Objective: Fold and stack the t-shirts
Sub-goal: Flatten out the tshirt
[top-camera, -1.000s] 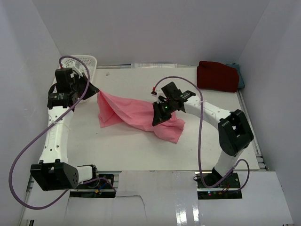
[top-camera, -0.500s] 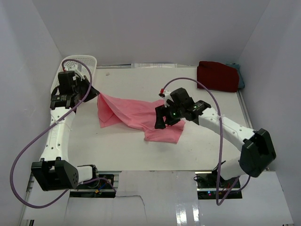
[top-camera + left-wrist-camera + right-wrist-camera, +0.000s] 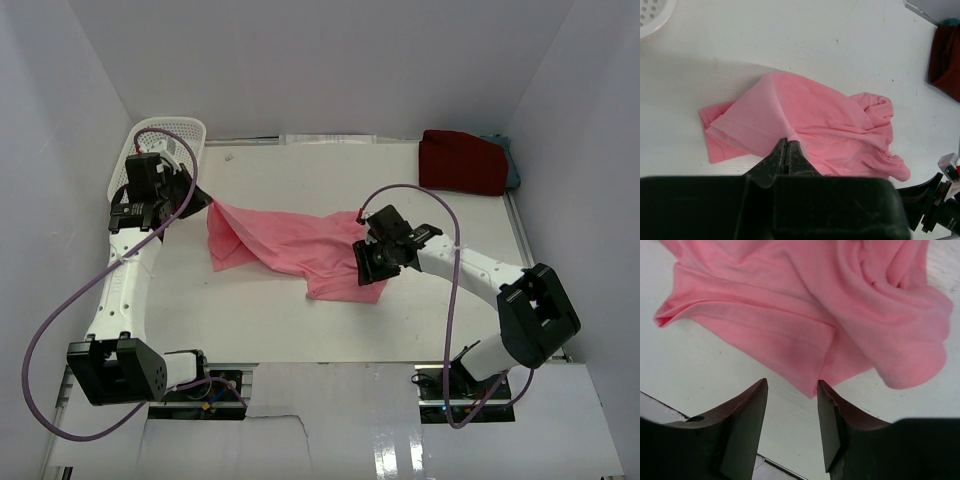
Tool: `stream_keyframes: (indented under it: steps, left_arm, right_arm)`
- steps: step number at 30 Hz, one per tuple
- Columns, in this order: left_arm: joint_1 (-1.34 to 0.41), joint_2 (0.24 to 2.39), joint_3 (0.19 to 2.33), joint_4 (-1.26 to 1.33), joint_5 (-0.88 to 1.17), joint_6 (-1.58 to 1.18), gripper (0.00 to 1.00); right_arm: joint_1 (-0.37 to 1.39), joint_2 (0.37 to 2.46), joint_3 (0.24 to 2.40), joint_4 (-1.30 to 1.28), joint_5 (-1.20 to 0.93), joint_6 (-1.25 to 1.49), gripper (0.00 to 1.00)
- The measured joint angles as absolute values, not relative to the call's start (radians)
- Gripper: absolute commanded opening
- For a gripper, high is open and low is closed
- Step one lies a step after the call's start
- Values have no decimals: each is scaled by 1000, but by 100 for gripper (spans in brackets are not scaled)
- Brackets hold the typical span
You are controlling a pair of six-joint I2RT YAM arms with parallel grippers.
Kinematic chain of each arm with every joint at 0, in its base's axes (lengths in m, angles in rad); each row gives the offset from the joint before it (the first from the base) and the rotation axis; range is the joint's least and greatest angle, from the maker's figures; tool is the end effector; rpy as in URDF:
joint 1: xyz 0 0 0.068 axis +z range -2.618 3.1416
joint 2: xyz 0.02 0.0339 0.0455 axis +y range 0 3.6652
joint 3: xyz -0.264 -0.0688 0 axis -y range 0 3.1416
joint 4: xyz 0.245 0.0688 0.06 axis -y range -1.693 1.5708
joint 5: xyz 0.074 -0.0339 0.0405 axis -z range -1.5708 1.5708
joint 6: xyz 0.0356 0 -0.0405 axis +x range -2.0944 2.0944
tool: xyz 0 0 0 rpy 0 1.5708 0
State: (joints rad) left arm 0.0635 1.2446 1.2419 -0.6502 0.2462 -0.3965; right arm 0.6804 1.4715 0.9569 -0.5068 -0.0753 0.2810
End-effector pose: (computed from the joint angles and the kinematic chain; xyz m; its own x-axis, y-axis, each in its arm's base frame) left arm 0.2668 0.0083 0.3570 -0.6101 -0.4141 -0.6755 -0.1127 0.8892 -0.4433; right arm 0.2267 0.1869 0.2145 -0.8194 -0.3074 -0.4839 -0.4482 0.8698 0.2064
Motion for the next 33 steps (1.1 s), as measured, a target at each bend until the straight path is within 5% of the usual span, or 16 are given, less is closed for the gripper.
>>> stream_keyframes:
  steps: [33]
  left_arm:
    - [64, 1256, 1238, -651, 249, -389, 0]
  right_arm:
    - [589, 1674, 977, -408, -146, 252, 36]
